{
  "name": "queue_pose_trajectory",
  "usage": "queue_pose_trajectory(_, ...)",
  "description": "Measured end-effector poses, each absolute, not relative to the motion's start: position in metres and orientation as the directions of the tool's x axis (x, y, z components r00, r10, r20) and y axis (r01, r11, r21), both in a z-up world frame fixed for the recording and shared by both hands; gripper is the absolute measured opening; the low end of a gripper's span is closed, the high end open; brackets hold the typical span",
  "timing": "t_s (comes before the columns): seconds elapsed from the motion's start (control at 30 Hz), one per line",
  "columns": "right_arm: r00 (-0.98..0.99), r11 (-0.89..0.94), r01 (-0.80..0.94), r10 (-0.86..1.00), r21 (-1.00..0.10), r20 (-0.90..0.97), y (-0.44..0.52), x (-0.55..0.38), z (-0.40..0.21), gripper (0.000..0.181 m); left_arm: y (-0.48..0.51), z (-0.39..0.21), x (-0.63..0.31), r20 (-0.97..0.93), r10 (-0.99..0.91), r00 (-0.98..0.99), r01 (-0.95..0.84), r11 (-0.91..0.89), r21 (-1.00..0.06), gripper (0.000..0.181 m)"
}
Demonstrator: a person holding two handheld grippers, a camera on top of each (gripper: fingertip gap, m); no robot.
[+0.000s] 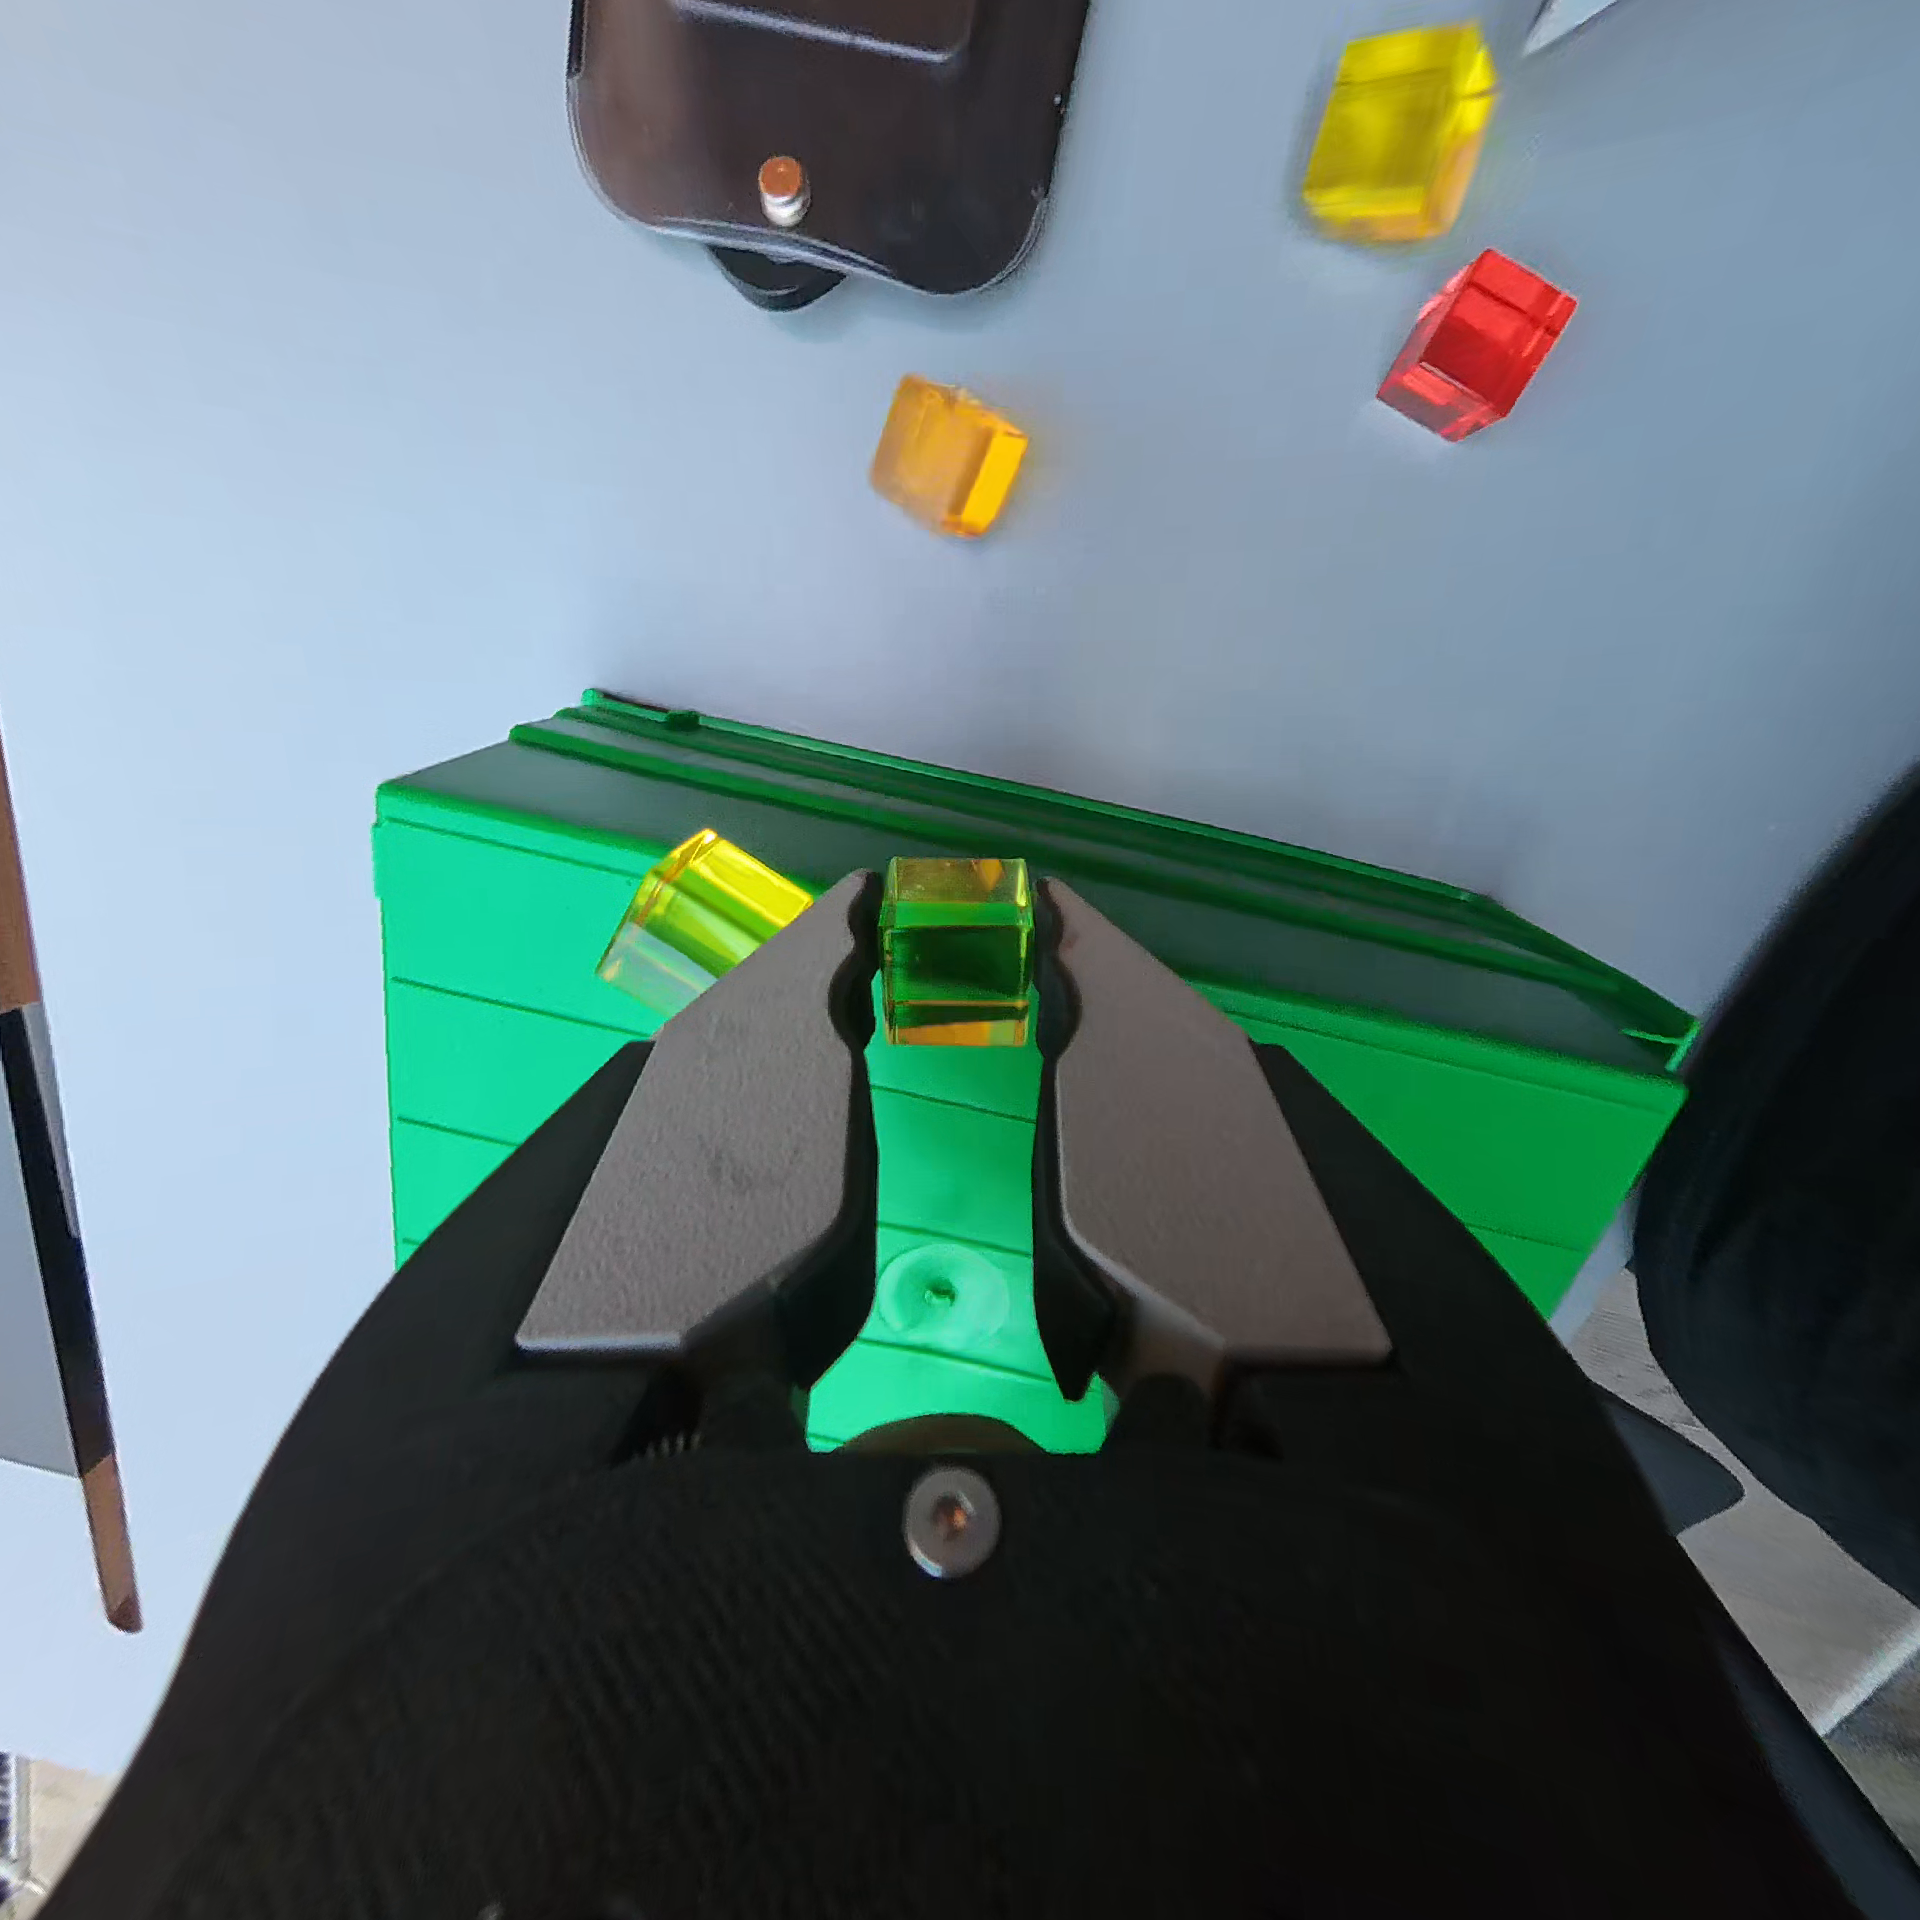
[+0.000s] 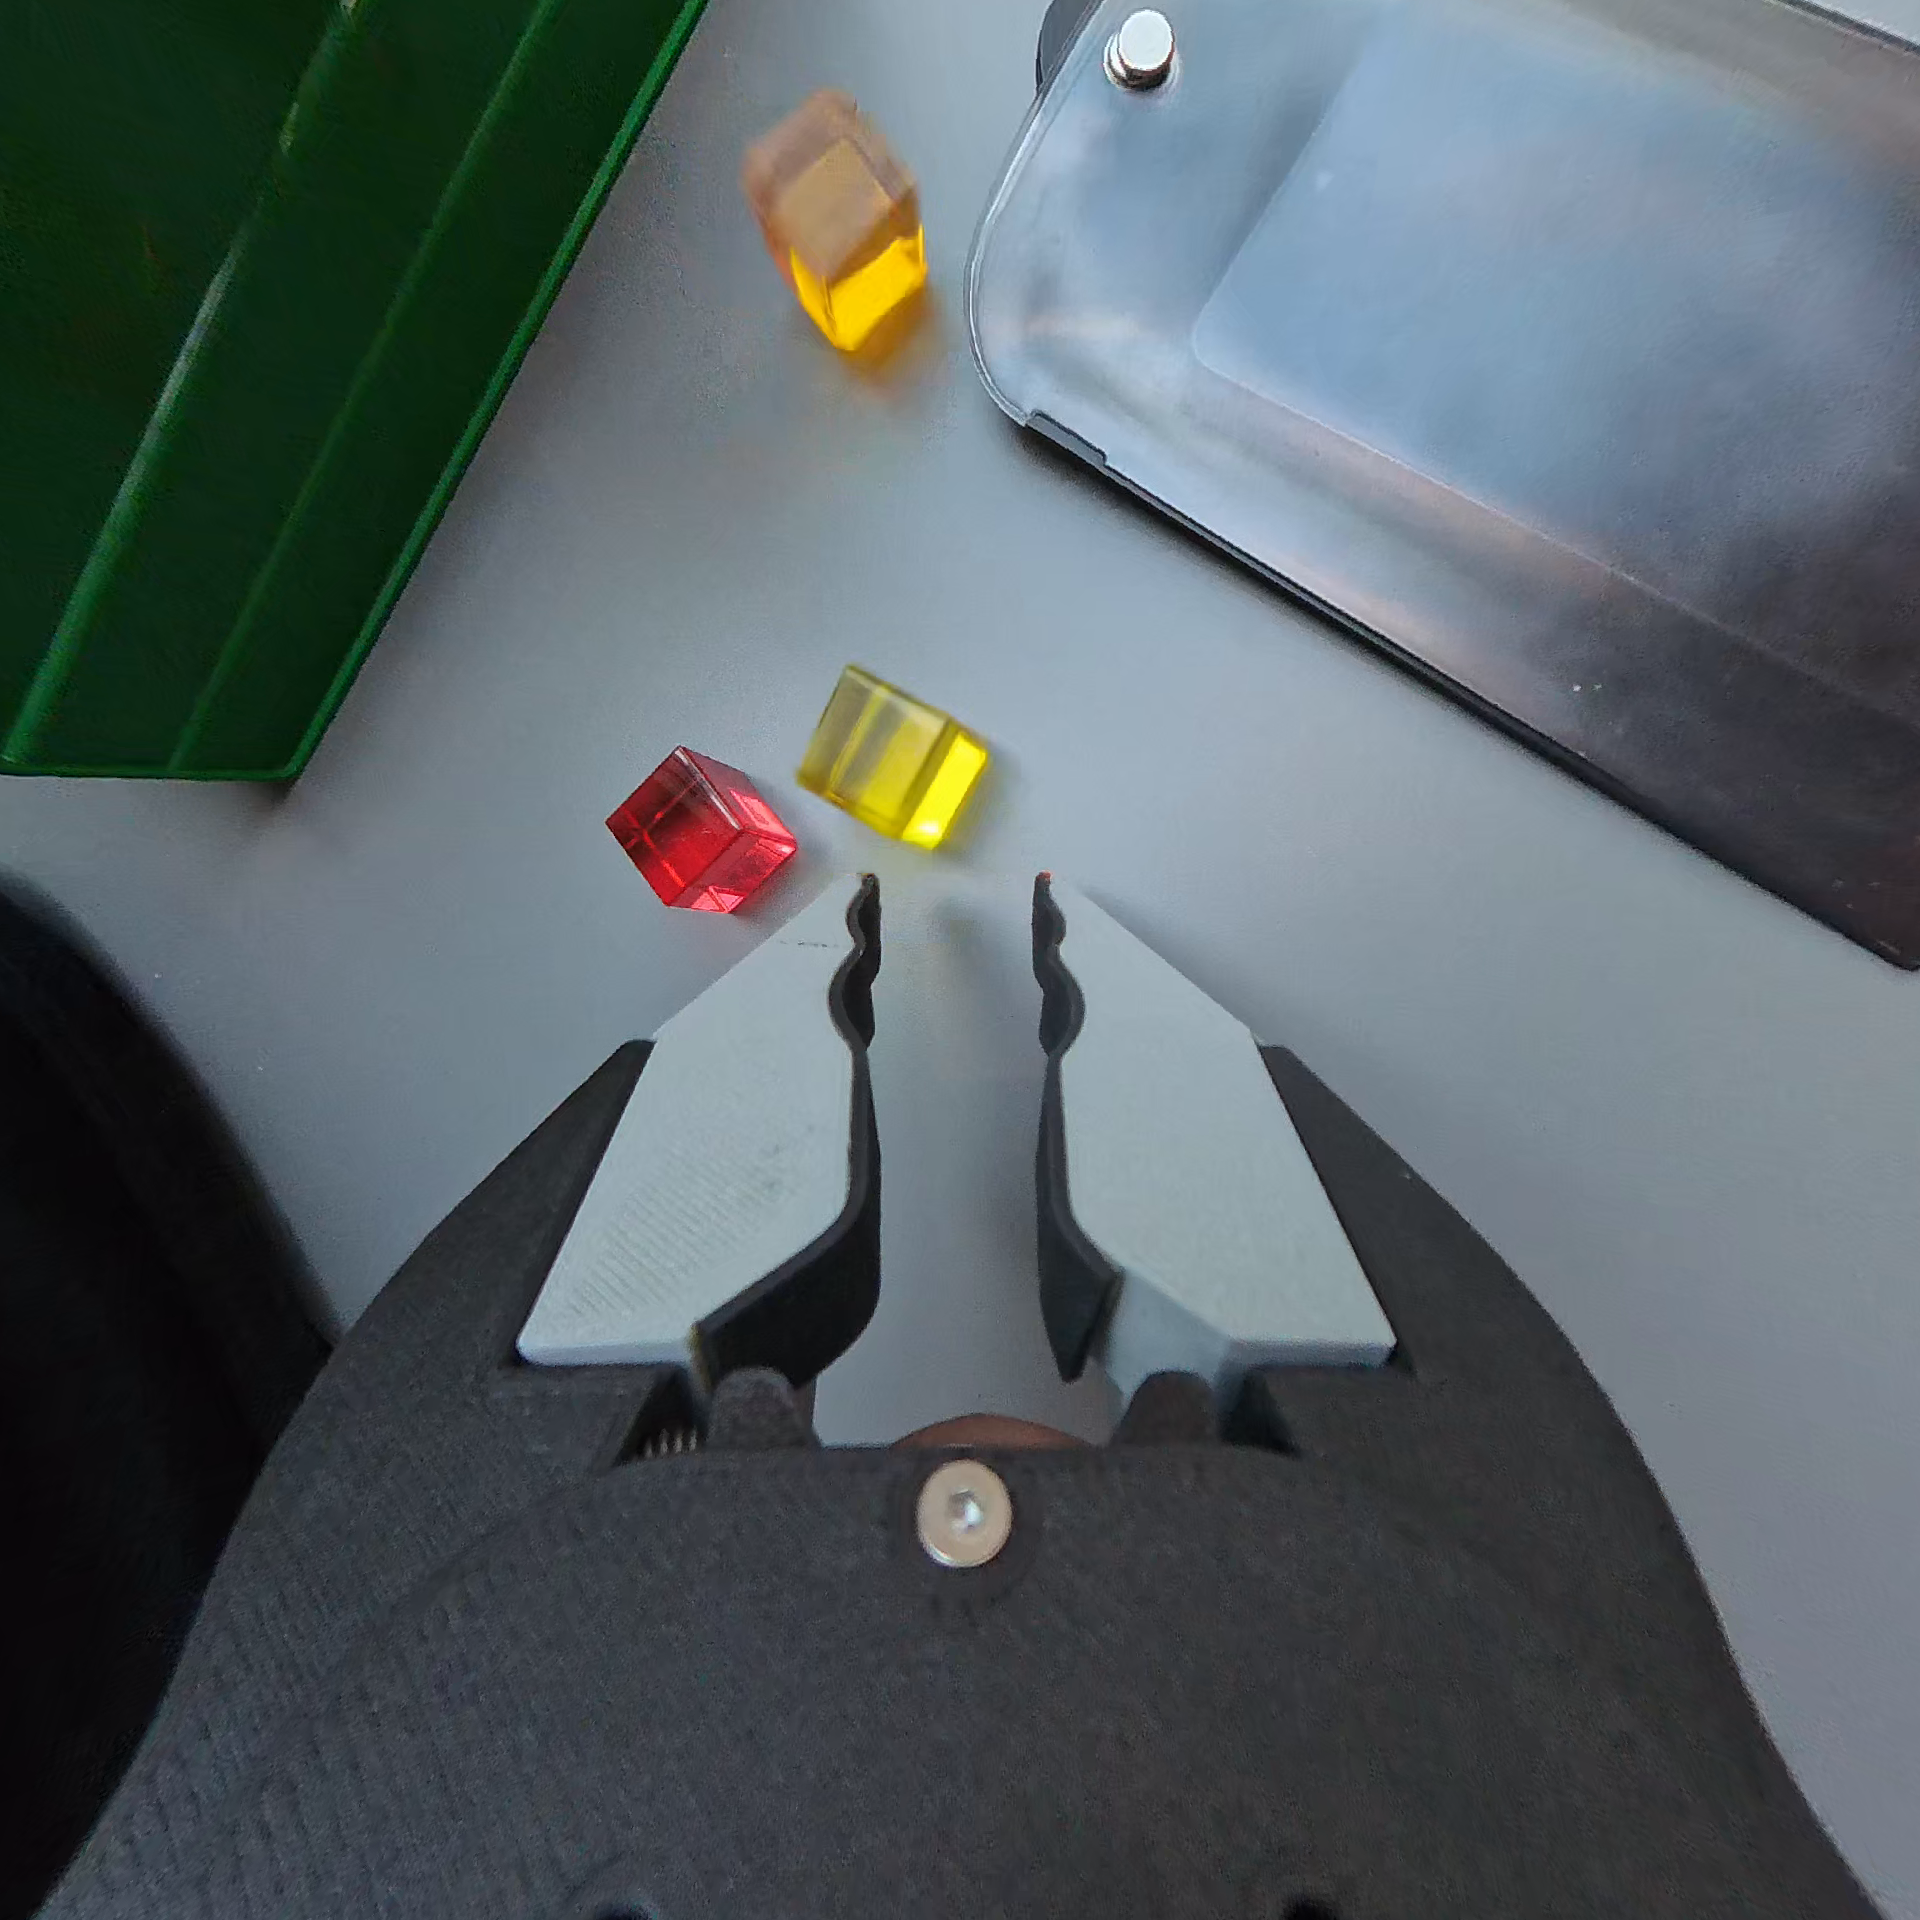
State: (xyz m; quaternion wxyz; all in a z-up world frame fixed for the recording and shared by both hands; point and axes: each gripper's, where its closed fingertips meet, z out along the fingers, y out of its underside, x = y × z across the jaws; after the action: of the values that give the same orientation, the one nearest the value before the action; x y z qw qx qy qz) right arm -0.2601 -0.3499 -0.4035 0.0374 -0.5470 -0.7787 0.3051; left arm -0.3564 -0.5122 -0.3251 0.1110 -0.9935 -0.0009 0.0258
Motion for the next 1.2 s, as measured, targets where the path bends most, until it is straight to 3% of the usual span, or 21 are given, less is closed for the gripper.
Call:
queue_pose_trajectory(0.4,-0.379,0.192,0.839,0.878,-0.509,-0.293,-0.343,-0.252,-0.411,0.026,-0.464,-0.335,-0.327,-0.015,-0.003,1.0,-0.007,-0.969,-0.248,0.025)
queue_pose_trajectory(0.6,-0.359,0.17,0.847,0.882,-0.504,-0.306,-0.336,-0.244,-0.412,0.026,-0.45,-0.349,-0.317,0.011,-0.015,1.0,-0.012,-0.972,-0.234,0.026)
queue_pose_trajectory(0.7,-0.356,0.168,0.849,0.882,-0.501,-0.308,-0.335,-0.24,-0.414,0.026,-0.437,-0.355,-0.31,0.028,-0.032,0.999,-0.025,-0.974,-0.226,0.017)
queue_pose_trajectory(0.8,-0.352,0.161,0.85,0.882,-0.501,-0.314,-0.336,-0.236,-0.414,0.026,-0.433,-0.361,-0.309,0.011,-0.049,0.999,-0.046,-0.981,-0.186,0.025)
queue_pose_trajectory(1.0,-0.344,0.156,0.853,0.886,-0.499,-0.311,-0.334,-0.226,-0.415,0.026,-0.449,-0.351,-0.305,0.024,-0.026,0.999,-0.021,-0.978,-0.21,0.026)
queue_pose_trajectory(1.2,-0.317,0.126,0.86,0.891,-0.494,-0.324,-0.329,-0.222,-0.417,0.026,-0.484,-0.312,-0.339,-0.03,0.115,0.993,0.101,-0.95,-0.297,0.027)
